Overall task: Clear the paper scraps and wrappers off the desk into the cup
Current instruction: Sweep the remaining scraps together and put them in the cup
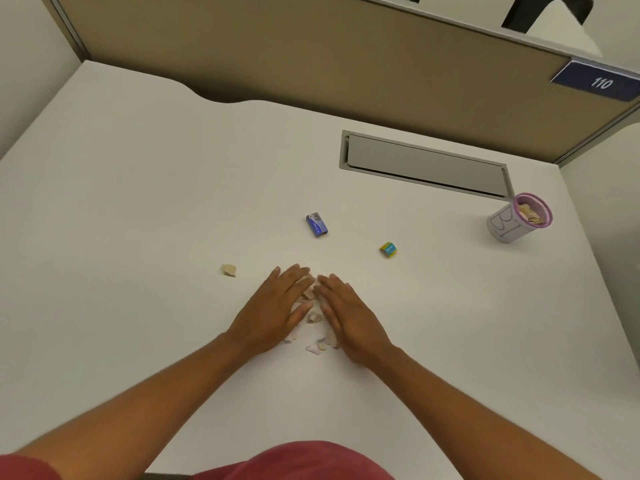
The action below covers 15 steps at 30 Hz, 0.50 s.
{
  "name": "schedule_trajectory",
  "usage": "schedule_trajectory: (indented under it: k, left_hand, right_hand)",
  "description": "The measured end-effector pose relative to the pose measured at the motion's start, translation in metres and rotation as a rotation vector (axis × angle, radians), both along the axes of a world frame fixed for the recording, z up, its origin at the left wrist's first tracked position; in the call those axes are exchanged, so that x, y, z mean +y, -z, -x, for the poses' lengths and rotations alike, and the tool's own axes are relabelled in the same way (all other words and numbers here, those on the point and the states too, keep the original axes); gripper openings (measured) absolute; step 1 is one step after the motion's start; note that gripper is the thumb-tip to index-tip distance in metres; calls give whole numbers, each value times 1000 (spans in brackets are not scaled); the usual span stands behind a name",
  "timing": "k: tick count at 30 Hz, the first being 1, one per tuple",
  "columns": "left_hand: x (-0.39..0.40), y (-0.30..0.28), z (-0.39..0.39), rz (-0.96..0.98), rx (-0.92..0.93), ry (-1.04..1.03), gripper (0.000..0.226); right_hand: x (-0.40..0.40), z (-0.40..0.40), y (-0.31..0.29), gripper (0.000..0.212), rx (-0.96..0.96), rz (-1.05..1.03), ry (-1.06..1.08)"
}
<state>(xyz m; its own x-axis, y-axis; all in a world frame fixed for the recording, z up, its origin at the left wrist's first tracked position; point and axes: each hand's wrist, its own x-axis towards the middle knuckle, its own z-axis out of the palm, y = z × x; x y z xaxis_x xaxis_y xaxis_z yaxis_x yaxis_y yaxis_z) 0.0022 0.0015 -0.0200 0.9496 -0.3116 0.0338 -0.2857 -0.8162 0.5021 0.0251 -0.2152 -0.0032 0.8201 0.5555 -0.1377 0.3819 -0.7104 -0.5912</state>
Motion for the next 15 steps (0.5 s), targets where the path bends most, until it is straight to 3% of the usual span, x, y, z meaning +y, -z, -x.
schedule_trajectory:
  k: [3, 5, 7, 10, 12, 15]
  left_hand:
    - [16, -8, 10, -56, -97, -165, 54]
    - [32, -15, 16, -139, -41, -379, 58]
    - [45, -18, 21, -178, 54, -547, 62]
    - [54, -15, 25, -104, 131, -575, 57]
    - [49, -17, 25, -9, 163, -541, 53]
    - [28, -23, 25, 116, 195, -484, 50]
  right_hand:
    - [-17, -2, -21, 40, -25, -54, 216]
    - [-38, -4, -31, 46, -48, 19, 306]
    - [-59, 3, -37, 77, 108, 118, 398]
    - [-71, 28, -31, 117, 372, 157, 456]
    - [-64, 44, -21, 117, 372, 120, 459]
    - [-39, 50, -11, 98, 324, -41, 561]
